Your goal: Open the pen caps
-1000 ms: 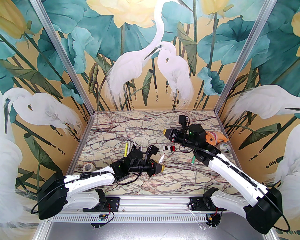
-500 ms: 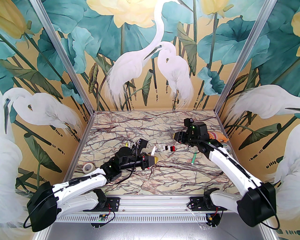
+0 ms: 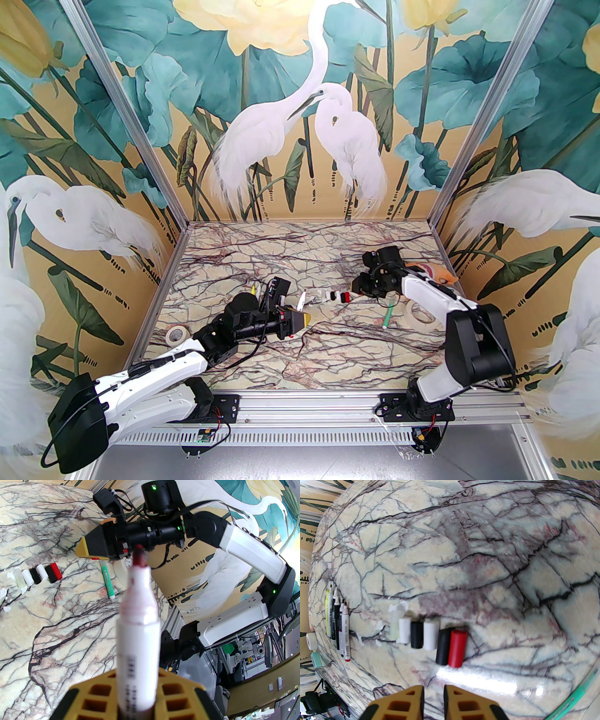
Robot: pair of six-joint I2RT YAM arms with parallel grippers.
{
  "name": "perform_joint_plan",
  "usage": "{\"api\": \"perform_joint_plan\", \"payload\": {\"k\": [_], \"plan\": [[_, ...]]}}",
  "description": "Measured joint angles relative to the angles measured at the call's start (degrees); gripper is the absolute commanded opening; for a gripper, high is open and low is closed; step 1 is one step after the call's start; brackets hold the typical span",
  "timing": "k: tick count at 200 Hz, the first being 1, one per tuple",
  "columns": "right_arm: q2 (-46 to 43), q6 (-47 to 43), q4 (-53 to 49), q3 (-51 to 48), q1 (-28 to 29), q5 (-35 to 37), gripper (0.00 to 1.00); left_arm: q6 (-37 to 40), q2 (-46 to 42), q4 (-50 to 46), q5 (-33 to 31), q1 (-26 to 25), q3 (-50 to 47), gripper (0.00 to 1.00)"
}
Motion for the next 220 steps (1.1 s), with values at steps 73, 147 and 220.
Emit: {"api": "perform_joint_plan", "payload": {"k": [73, 147, 220], "plan": [[8.96, -3.28, -2.08, 4.61, -0.31, 2.21, 0.18, 0.83, 0.96, -1.11, 0.57, 0.00, 0.00, 0.15], [12.33, -4.39, -3.50, 5.68, -0.57, 2.58, 0.22, 0.76, 2.47, -0.76, 1.01, 0.00, 0.00, 0.14], [13.53, -4.37, -4.31, 6.47, -0.57, 3.65, 0.29, -0.26, 3.91, 0.50, 2.03, 0.00, 0.00, 0.14]]}}
